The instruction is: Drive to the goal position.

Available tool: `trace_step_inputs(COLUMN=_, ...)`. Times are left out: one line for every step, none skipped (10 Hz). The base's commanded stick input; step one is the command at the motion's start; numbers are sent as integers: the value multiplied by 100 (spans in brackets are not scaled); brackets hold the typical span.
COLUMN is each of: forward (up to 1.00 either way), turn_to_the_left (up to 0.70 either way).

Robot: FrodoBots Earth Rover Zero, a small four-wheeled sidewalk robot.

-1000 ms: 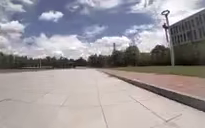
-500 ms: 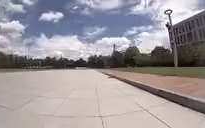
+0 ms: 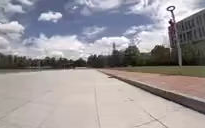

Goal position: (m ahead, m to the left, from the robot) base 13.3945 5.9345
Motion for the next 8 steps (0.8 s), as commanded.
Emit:
trace_step_inputs(forward=70, turn_to_the_left=0)
trace_step_inputs(forward=70, turn_to_the_left=0)
trace_step_inputs(forward=70, turn_to_the_left=0)
trace_step_inputs(forward=70, turn_to_the_left=0)
trace_step_inputs(forward=70, turn_to_the_left=0)
trace_step_inputs(forward=70, turn_to_the_left=0)
trace_step_inputs(forward=70, turn_to_the_left=0)
trace_step_inputs(forward=70, turn_to_the_left=0)
